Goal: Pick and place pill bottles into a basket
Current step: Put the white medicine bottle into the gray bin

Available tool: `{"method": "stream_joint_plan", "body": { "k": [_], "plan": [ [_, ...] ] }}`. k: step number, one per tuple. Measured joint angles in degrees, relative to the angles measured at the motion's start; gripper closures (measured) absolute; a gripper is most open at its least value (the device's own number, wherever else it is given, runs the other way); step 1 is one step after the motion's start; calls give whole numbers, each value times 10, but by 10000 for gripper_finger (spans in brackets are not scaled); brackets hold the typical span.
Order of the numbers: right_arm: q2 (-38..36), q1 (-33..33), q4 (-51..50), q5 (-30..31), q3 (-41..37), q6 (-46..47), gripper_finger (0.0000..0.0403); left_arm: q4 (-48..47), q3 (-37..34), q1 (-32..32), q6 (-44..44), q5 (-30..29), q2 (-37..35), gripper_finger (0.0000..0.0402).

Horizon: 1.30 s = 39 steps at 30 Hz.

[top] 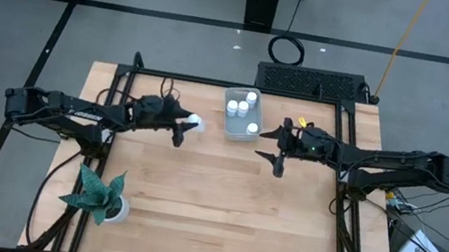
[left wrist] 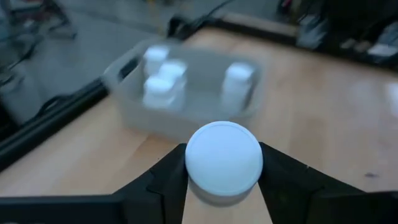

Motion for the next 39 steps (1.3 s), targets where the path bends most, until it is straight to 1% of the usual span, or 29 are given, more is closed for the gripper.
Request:
{"method": "stream_joint_plan", "body": {
  "k": [3,6,9,15,18,25,28,31,34,36,39],
  "plan": [
    [0,0,23,39,0,-5,145,49,0,0,-1,32,0,235],
    [0,0,40,44,0,-8,145,86,1,0,-1,45,0,235],
    [-2,0,46,44,0,-12,145,85,18,1,3,59,0,235],
    [-21,0,62,47,0,-24,145,75,70,1,24,107,0,229],
    [-32,0,60,48,0,-26,145,36,107,6,40,122,0,235],
    [-46,0,55,49,0,-23,145,-73,193,27,75,150,0,231],
    [-46,0,48,49,0,-22,145,-95,218,36,83,173,0,230],
    [-46,0,48,51,0,-22,145,-111,235,44,92,178,0,235],
    [-46,0,45,74,0,-23,145,-123,253,54,93,180,3,235],
    [-46,-1,38,81,0,-23,145,-126,268,58,94,193,18,234],
    [-46,0,33,112,0,-24,145,-159,296,65,96,208,48,231]
  ]
}}
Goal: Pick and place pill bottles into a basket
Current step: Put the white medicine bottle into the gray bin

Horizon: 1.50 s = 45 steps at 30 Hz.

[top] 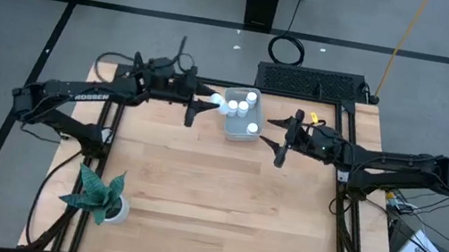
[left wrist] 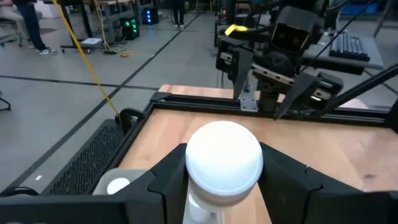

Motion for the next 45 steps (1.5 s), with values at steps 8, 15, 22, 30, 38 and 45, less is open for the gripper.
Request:
{"method": "stream_joint_plan", "body": {
  "k": [8,15,22,30,38,45],
  "plan": [
    [0,0,-14,11,0,3,145,-62,106,4,26,9,108,235],
    [0,0,-33,40,0,2,145,-121,180,8,58,8,193,233],
    [0,0,-35,40,0,-1,145,-109,198,7,63,-1,265,232],
    [0,0,-38,40,0,-4,145,-100,198,10,69,-17,318,235],
    [0,0,-40,38,0,-6,145,-90,198,15,68,3,370,224],
    [0,0,-42,38,0,-6,145,-84,198,12,84,-4,394,235]
  ]
}}
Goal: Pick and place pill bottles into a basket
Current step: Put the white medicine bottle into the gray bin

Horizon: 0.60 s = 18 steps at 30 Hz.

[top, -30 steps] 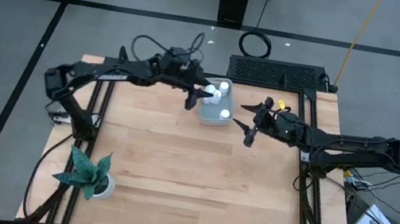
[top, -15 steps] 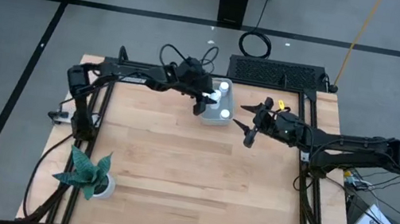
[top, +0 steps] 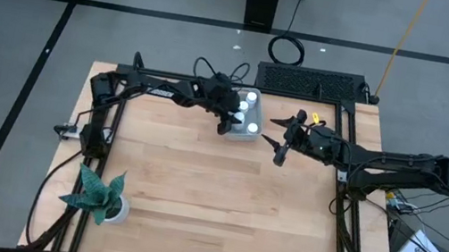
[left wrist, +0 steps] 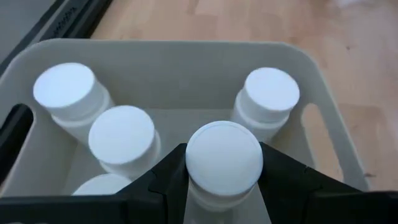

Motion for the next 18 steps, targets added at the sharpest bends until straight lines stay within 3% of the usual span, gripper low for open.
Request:
{"method": "stream_joint_plan", "body": {
  "k": [10,18],
  "plan": [
    [0,0,-1,0,0,1,145,-29,0,2,26,44,-1,229],
    [0,0,0,0,0,2,145,-41,0,6,16,42,-1,226]
  ]
}}
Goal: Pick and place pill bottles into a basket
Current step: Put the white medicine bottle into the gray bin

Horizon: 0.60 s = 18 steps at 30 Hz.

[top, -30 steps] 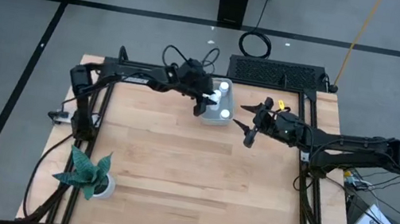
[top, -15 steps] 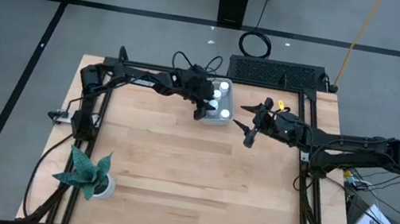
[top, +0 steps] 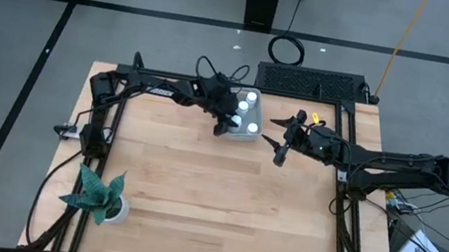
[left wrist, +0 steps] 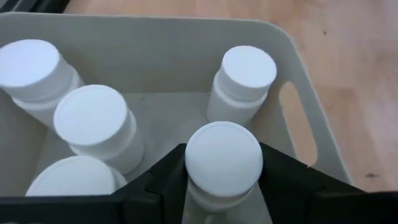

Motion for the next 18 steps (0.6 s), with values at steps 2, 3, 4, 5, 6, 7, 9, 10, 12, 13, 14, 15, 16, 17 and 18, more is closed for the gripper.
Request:
{"method": "stream_joint_plan", "body": {
  "k": [2,3,4,5,6,7,9,10,12,13,14,15,16,17,18],
  "plan": [
    [0,0,0,0,0,0,145,-1,0,-3,-8,-5,0,216],
    [0,0,0,0,0,0,145,-5,0,-4,-10,-8,0,213],
    [0,0,1,0,0,0,145,-11,0,-5,-10,-12,0,212],
    [0,0,1,0,0,0,145,-15,0,-5,-8,-14,0,211],
    [0,0,1,0,0,0,145,-16,0,-5,-5,-17,0,212],
    [0,0,1,0,0,0,145,-18,0,-5,-4,-21,0,213],
    [0,0,0,0,0,0,145,-19,0,-4,-4,-28,0,219],
    [0,0,1,0,0,1,145,-19,0,-4,-3,-29,0,221],
    [0,0,0,-1,0,5,145,-15,0,-4,-5,-30,0,223],
    [0,0,0,-1,0,6,145,-14,0,-5,-6,-33,0,222],
    [0,0,0,-1,0,7,145,-14,0,-5,-10,-33,0,221],
    [0,0,0,-1,0,6,145,-14,0,-5,-13,-33,0,218],
    [0,0,0,-1,0,7,145,-14,0,-5,-17,-33,0,214],
    [0,0,0,-1,0,7,145,-14,0,-5,-18,-33,0,209],
    [0,0,0,-2,0,7,145,-14,0,-5,-19,-33,0,205]
  ]
}}
